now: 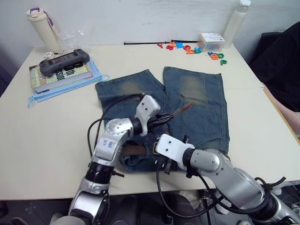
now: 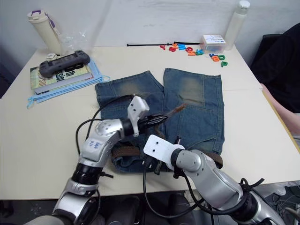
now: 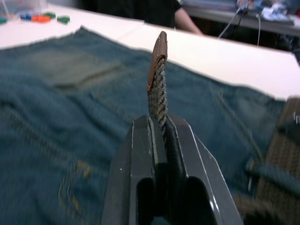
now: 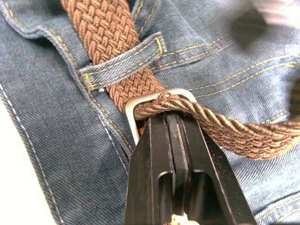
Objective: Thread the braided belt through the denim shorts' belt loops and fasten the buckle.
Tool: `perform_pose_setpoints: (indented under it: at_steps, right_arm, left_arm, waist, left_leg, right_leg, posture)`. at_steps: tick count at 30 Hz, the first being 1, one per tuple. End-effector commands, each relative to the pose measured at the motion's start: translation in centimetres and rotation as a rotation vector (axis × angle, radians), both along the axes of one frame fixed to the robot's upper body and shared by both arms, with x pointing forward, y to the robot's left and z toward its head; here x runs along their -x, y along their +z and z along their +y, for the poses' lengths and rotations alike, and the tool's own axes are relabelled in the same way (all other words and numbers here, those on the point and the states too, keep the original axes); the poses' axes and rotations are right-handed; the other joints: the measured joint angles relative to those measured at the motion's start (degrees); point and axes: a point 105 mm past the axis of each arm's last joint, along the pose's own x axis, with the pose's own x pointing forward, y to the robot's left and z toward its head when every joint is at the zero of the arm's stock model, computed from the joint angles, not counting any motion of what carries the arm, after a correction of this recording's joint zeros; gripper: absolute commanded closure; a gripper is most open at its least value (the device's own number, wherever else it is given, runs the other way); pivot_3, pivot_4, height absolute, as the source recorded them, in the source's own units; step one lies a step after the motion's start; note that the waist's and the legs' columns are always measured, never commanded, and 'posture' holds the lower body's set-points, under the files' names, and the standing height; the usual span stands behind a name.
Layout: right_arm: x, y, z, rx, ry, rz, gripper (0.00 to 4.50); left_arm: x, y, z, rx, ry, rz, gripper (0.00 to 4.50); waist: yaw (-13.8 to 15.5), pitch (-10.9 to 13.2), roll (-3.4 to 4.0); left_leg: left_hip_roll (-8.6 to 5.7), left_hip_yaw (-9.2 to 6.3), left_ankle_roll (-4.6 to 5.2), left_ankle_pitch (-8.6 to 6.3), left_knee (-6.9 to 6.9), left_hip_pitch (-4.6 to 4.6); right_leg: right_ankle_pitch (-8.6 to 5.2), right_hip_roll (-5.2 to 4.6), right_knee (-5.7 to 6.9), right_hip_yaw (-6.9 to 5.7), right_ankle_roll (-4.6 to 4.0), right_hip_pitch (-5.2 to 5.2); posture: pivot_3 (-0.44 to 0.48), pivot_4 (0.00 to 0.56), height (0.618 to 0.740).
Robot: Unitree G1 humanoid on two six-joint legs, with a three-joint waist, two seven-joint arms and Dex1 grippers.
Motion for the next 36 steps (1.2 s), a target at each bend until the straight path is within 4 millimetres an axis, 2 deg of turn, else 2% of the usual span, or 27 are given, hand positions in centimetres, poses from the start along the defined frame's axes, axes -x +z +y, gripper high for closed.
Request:
perform_pose_setpoints:
  at_steps: [1, 6, 15, 20, 25, 28, 29, 31, 35, 36]
  right_arm:
    - [-0.4, 1.9, -0.7, -0.041, -0.043, -0.075, 4.45]
    - [-0.3, 3.8, -1.2, -0.121, -0.076, -0.118, 4.45]
    - [1.1, 6.1, -1.8, -0.233, -0.078, -0.151, 4.45]
    - [2.1, 4.8, -3.0, -0.164, -0.024, -0.141, 4.45]
    - [3.4, 3.3, -3.3, -0.104, 0.036, -0.15, 4.45]
    - [3.7, 3.0, -3.4, -0.091, 0.048, -0.181, 4.45]
    - [3.8, 3.2, -3.3, -0.096, 0.054, -0.2, 3.84]
    - [4.0, 3.5, -3.1, -0.114, 0.07, -0.227, 3.16]
    - [4.8, 3.7, -2.9, -0.102, 0.143, -0.263, 1.17]
    - [5.0, 3.7, -2.8, -0.099, 0.161, -0.264, 1.17]
  left_arm:
    - [1.4, -0.2, 1.0, -0.04, -0.017, -0.049, 4.5]
    - [1.8, -1.1, 3.1, -0.115, 0.011, -0.114, 4.5]
    - [2.6, -1.3, 4.6, -0.244, -0.084, -0.305, 4.5]
    - [2.6, -1.1, 5.4, -0.299, -0.12, -0.401, 4.5]
    - [2.7, -0.8, 6.3, -0.317, -0.134, -0.482, 4.5]
    - [2.7, -0.5, 6.7, -0.306, -0.13, -0.501, 4.5]
    - [2.7, -0.2, 6.8, -0.29, -0.119, -0.499, 4.5]
    - [2.7, 0.0, 6.8, -0.269, -0.111, -0.497, 4.5]
    - [2.8, 0.0, 6.7, -0.26, -0.109, -0.483, 4.5]
    - [2.7, 0.2, 6.6, -0.245, -0.102, -0.472, 4.5]
  waist:
    - [0.04, 0.08, 0.12]
    - [0.41, 0.1, 0.15]
    - [0.11, 0.13, 0.2]
    - [0.23, 0.13, 0.21]
    - [-0.04, 0.13, 0.21]
    - [0.09, 0.14, 0.21]
    - [0.09, 0.14, 0.21]
    - [0.11, 0.14, 0.21]
    - [0.27, 0.14, 0.21]
    - [0.25, 0.14, 0.21]
  left_leg:
    - [0.0, 0.0, 0.01, 0.0, -0.01, 0.0]
    - [-0.03, -0.15, 0.15, -0.09, 0.0, -0.14]
    - [0.02, -0.16, 0.14, -0.11, -0.07, -0.14]
    - [0.0, -0.16, 0.34, -0.23, -0.05, -0.15]
    - [0.04, -0.12, 0.38, -0.26, -0.06, -0.16]
    - [0.08, -0.12, 0.36, -0.25, -0.06, -0.13]
    - [0.08, -0.12, 0.35, -0.25, -0.05, -0.14]
    - [0.08, -0.12, 0.35, -0.25, -0.04, -0.14]
    - [0.06, -0.12, 0.36, -0.25, -0.04, -0.15]
    - [0.06, -0.12, 0.37, -0.26, -0.03, -0.15]
  right_leg:
    - [-0.02, 0.0, 0.01, 0.0, -0.03, -0.01]
    - [-0.06, -0.08, -0.01, -0.16, -0.1, -0.07]
    - [-0.14, -0.06, 0.02, -0.21, -0.25, -0.11]
    - [-0.16, -0.08, 0.0, -0.22, -0.27, -0.09]
    - [-0.17, -0.06, -0.02, -0.22, -0.25, -0.08]
    - [-0.17, -0.03, 0.02, -0.22, -0.26, -0.08]
    - [-0.17, -0.02, 0.02, -0.23, -0.26, -0.08]
    - [-0.17, -0.02, 0.01, -0.23, -0.26, -0.07]
    - [-0.18, -0.03, -0.01, -0.24, -0.25, -0.07]
    - [-0.18, -0.04, -0.02, -0.24, -0.24, -0.05]
  posture:
    - [0.0, 0.15, 0.659]
    - [0.0, 0.15, 0.659]
    - [0.0, 0.15, 0.659]
    - [0.0, 0.15, 0.659]
    - [0.0, 0.15, 0.659]
    - [0.0, 0.15, 0.659]
    - [0.0, 0.15, 0.659]
    - [0.0, 0.15, 0.659]
    - [0.0, 0.15, 0.659]
    - [0.0, 0.15, 0.659]
